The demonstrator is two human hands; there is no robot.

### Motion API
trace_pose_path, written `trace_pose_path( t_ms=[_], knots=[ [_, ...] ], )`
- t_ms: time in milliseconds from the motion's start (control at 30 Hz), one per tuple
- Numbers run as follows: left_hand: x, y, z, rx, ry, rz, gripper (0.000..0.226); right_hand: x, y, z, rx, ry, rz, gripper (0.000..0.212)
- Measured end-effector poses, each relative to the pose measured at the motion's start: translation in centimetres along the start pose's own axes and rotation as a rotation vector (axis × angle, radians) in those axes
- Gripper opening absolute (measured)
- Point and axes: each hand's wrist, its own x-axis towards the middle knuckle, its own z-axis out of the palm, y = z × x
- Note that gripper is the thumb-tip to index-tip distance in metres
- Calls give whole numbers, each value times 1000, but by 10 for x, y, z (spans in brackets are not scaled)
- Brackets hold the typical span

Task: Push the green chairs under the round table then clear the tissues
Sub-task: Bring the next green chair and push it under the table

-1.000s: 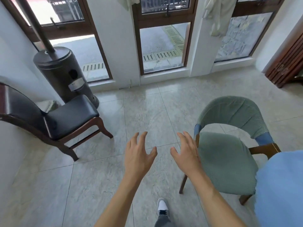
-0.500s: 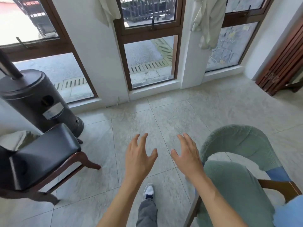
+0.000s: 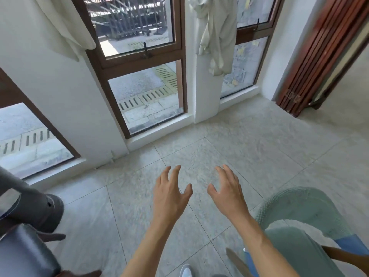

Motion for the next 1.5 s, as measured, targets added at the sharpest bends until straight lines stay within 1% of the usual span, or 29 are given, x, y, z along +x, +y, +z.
trace_pose_path(
  t_ms=[200,367,533,633,833,1000,1167,1233,1333,1500],
  knots=[
    [83,23,29,-3,-42,97,65,67,17,-12,6,58,70,60],
    [156,61,74,1,-109,200,64,129,61,-33,22,124,172,60],
    [234,118,132,14,-188,319,64,197,120,-63,40,227,276,59],
    [278,164,172,39,-258,398,64,233,160,-87,71,295,368,60],
    [323,263,247,28,-385,602,64,263,233,-139,84,444,531,60],
    [323,349,303,-20,-537,816,65,242,286,-178,105,608,736,59],
    [286,426,357,-75,-730,1058,65,191,328,-206,91,798,986,59],
    [266,452,374,-101,-807,1142,66,167,339,-212,72,857,1097,59],
    [227,489,401,-120,-937,1303,68,127,349,-218,74,1001,1274,58],
    [155,530,427,-151,-1157,1604,66,66,342,-216,59,1235,1601,60]
  ],
)
